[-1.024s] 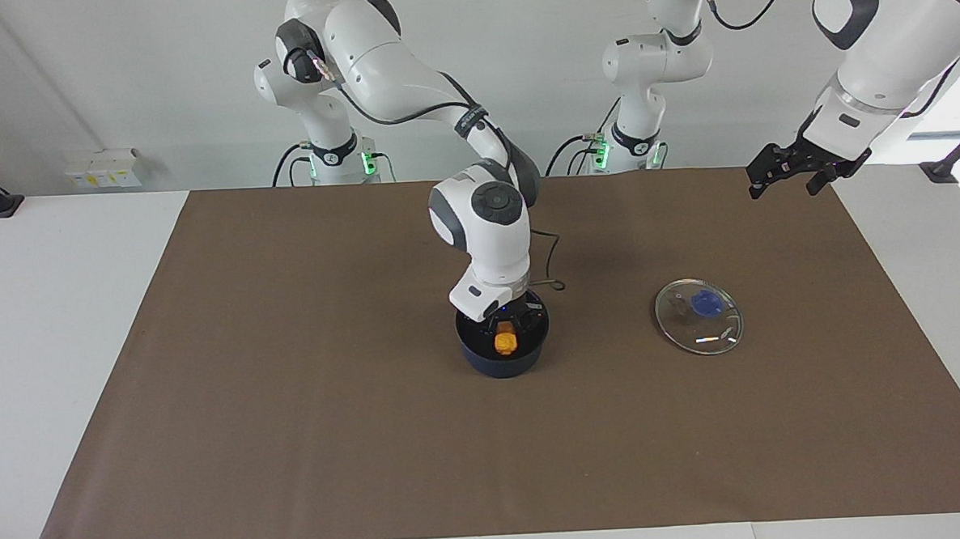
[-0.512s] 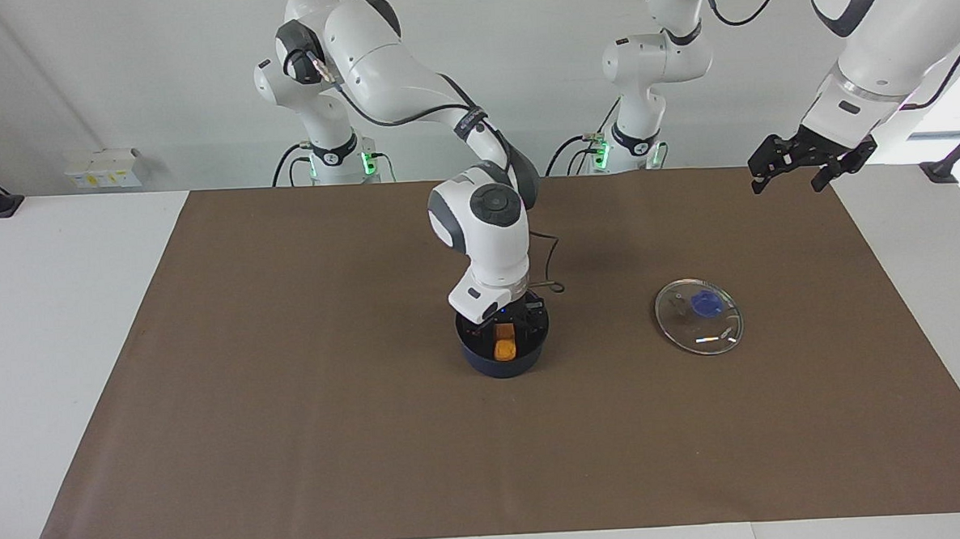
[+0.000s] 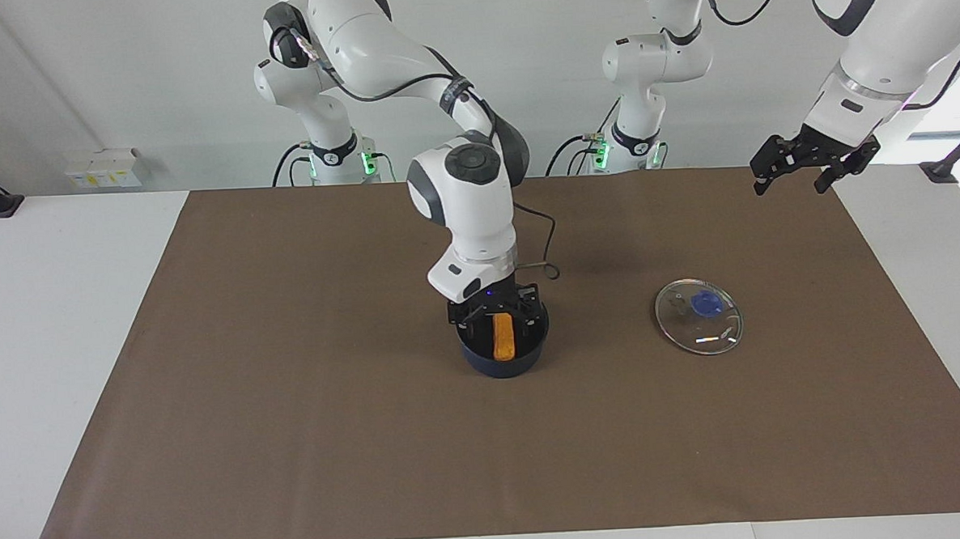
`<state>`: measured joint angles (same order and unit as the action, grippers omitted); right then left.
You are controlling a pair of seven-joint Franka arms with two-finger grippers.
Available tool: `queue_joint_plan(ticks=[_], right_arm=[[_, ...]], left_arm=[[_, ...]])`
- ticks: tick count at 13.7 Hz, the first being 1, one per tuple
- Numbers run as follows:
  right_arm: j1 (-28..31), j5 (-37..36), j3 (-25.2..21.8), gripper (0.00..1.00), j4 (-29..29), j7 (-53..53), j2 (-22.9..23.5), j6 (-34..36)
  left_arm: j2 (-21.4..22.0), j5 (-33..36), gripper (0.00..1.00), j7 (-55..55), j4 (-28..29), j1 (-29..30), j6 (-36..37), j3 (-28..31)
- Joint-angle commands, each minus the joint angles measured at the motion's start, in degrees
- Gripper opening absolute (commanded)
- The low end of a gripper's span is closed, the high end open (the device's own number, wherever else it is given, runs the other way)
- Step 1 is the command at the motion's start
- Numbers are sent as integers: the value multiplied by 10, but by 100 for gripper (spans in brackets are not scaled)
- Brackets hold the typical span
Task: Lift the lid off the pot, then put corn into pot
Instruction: 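Release the lid with the left gripper while the right gripper lowers the corn, then open the right gripper over the pot and withdraw it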
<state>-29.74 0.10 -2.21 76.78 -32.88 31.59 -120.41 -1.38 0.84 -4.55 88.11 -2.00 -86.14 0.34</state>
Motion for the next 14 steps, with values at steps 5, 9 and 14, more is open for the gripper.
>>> queue_joint_plan(ticks=[5,9,14], right_arm=[[100,-5,5,100,38,142,-130,135],[139,-5,5,100,38,167,-179,203],[205,-5,5,100,37,211,-254,313]], left_arm=[[7,4,100,-29,3,-5,-20,4],[6,3,100,-22,0,2,-13,4],[6,3,100,-23,0,3,-12,11]])
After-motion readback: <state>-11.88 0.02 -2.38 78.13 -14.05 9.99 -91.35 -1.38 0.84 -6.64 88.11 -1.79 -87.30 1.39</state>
